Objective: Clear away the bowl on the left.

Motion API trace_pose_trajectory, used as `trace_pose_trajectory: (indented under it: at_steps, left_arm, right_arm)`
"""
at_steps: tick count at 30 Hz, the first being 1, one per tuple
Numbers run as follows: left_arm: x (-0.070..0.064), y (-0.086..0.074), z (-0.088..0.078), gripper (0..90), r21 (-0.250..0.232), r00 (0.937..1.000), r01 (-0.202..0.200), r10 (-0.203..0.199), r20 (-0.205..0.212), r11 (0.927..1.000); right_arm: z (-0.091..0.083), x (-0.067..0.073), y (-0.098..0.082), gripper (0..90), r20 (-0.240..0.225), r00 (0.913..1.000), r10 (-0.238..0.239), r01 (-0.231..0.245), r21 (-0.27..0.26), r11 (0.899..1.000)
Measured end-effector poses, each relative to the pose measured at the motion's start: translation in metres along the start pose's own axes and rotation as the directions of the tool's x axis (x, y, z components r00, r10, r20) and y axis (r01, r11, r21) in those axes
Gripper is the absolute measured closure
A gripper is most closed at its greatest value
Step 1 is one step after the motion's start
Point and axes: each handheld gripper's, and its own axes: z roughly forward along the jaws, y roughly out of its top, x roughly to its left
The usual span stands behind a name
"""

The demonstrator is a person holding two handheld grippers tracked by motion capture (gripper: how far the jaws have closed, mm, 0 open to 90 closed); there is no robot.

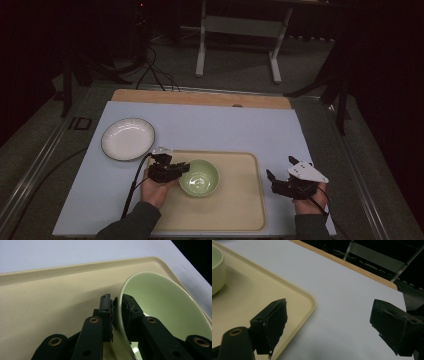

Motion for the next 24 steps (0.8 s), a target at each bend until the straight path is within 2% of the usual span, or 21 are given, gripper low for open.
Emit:
trace_pose_trajectory:
  at_steps: [3, 7, 15, 17, 20, 24]
  left_arm:
    - [0.000, -0.001, 0.003, 77.9, 0.022, 0.9998, 0.001, -0.001, -0.018, 0.9998]
    - [0.002, -0.003, 0.007, 71.3, 0.042, 0.9995, 0.013, -0.011, -0.030, 0.9990]
    - [0.005, -0.001, 0.004, 55.7, 0.045, 0.9993, 0.033, -0.033, -0.017, 0.9984]
    - [0.007, 0.001, 0.003, 54.3, 0.056, 0.9992, 0.038, -0.038, -0.009, 0.9977]
    - [0.008, 0.004, 0.001, 50.0, 0.089, 0.9997, 0.023, -0.023, -0.011, 0.9957]
    - [0.009, 0.006, -0.003, 44.6, 0.083, 0.9998, 0.021, -0.021, -0.005, 0.9963]
  right_arm:
    - [0.000, 0.000, 0.000, 13.8, 0.000, 1.0000, 0.000, 0.000, 0.001, 1.000]
    - [0.000, 0.000, 0.000, 13.8, 0.000, 1.0000, 0.001, -0.001, 0.003, 1.000]
    - [0.000, 0.000, 0.000, 13.8, -0.001, 1.0000, -0.002, 0.002, 0.003, 1.000]
    - [0.000, 0.000, 0.000, 13.8, -0.001, 1.0000, -0.002, 0.002, 0.003, 1.000]
    - [0.000, 0.000, 0.000, 13.8, -0.001, 1.0000, -0.003, 0.003, 0.004, 1.000]
    - [0.000, 0.000, 0.000, 13.8, -0.002, 1.0000, -0.004, 0.004, 0.004, 1.000]
